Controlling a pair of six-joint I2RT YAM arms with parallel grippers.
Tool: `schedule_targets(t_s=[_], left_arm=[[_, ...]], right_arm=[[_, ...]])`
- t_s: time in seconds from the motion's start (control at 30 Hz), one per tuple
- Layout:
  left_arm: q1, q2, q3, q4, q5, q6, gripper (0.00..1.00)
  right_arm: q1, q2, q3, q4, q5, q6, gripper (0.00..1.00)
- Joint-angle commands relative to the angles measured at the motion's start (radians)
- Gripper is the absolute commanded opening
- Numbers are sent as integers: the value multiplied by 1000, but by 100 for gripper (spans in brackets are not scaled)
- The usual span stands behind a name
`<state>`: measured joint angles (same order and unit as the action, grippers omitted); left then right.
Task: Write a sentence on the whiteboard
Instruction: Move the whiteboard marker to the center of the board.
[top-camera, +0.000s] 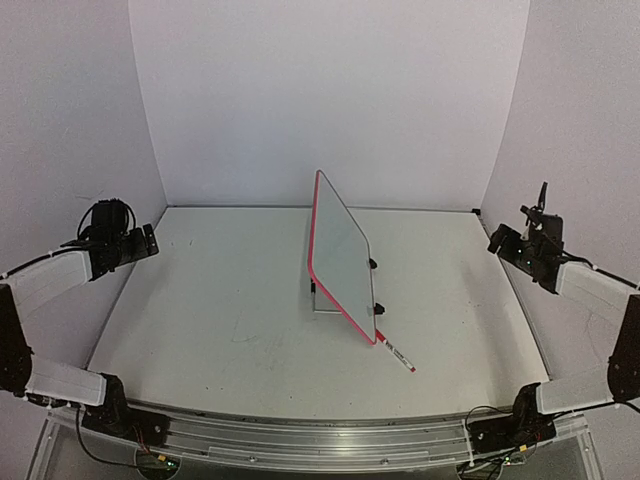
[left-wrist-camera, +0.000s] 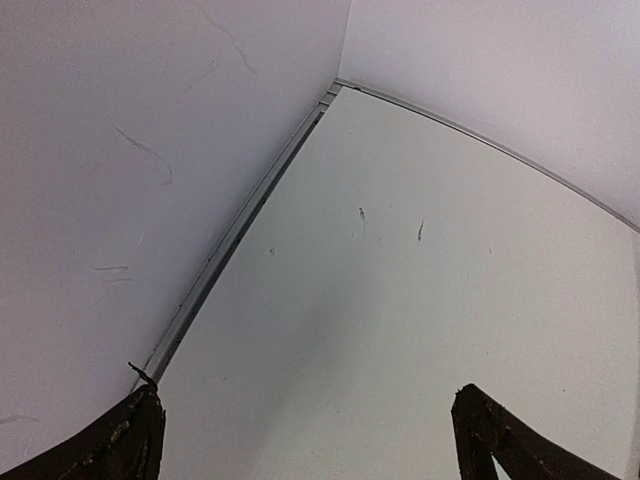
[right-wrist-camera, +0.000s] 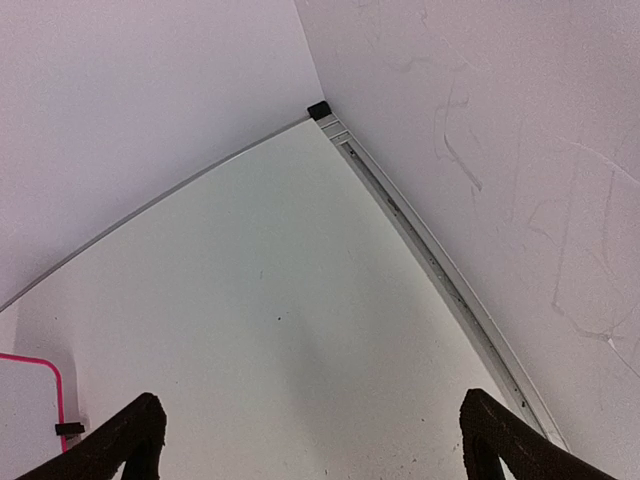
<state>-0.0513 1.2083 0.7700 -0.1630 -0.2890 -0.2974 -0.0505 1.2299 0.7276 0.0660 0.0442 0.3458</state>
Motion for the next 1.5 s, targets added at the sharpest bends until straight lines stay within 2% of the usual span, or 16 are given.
schedule_targets(t_s=[0.0,0.1,0.23,0.33,0.53,0.73,0.8,1.1,1.47], left_arm=[[4,-82,46,-78,-38,-42,100],[4,-88,139,-204,-77,-74,100],[4,-38,310,-344,25,-10,99],[4,1,400,-388,109,64,99],[4,95,523,-454,218,183,100],[4,111,459,-377,334,167,99],[4,101,413,-330,343,166,99],[4,89,298,-222,352,219,99],[4,104,295,-216,341,225,100]], right_arm=[[3,-8,52,-44,-100,-70,98],[3,9,75,-64,-260,-180,96],[8,38,95,-118,-463,-275,95],[33,95,116,-128,-574,-282,94],[187,304,217,-155,-688,-265,87],[298,445,306,-153,-694,-236,77],[320,491,341,-152,-718,-227,71],[395,655,409,-144,-836,-192,60],[460,711,368,-95,-869,-142,55]])
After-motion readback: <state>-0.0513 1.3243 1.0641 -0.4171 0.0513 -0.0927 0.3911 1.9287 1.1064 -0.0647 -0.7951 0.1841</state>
